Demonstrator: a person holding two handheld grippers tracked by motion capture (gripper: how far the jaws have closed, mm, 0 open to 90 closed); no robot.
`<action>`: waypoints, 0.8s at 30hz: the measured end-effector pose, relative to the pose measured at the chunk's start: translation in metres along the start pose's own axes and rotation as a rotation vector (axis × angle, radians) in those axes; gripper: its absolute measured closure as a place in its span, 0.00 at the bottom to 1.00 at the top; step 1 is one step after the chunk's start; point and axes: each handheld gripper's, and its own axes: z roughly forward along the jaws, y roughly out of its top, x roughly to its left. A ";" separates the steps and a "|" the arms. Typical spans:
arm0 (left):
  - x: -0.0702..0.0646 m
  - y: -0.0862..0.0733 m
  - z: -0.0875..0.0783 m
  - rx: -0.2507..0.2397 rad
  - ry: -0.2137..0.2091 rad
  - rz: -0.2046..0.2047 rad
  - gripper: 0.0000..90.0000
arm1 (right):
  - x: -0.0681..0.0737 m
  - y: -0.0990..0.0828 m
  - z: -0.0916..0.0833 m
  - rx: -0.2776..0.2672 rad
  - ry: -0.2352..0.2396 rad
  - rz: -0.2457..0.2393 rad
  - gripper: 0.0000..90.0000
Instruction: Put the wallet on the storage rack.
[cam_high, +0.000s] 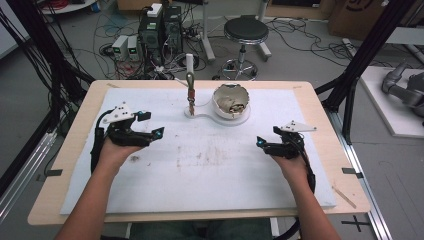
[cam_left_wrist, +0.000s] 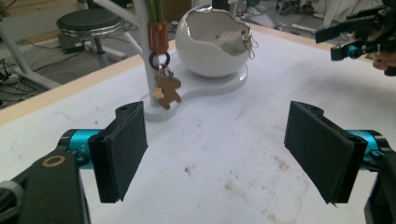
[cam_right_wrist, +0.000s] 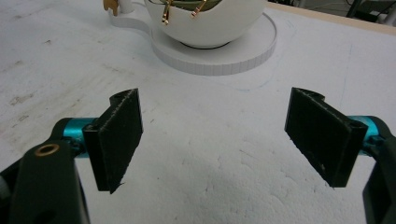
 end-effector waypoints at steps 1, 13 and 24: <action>0.000 -0.004 -0.002 0.000 0.001 -0.004 0.24 | 0.000 0.000 0.000 0.003 0.002 0.001 0.22; 0.004 -0.042 -0.011 0.011 0.005 -0.050 0.23 | -0.001 -0.002 -0.002 0.006 0.009 0.007 0.22; 0.004 -0.047 -0.010 -0.006 -0.002 -0.054 0.23 | 0.001 -0.002 0.001 0.021 0.009 -0.010 0.22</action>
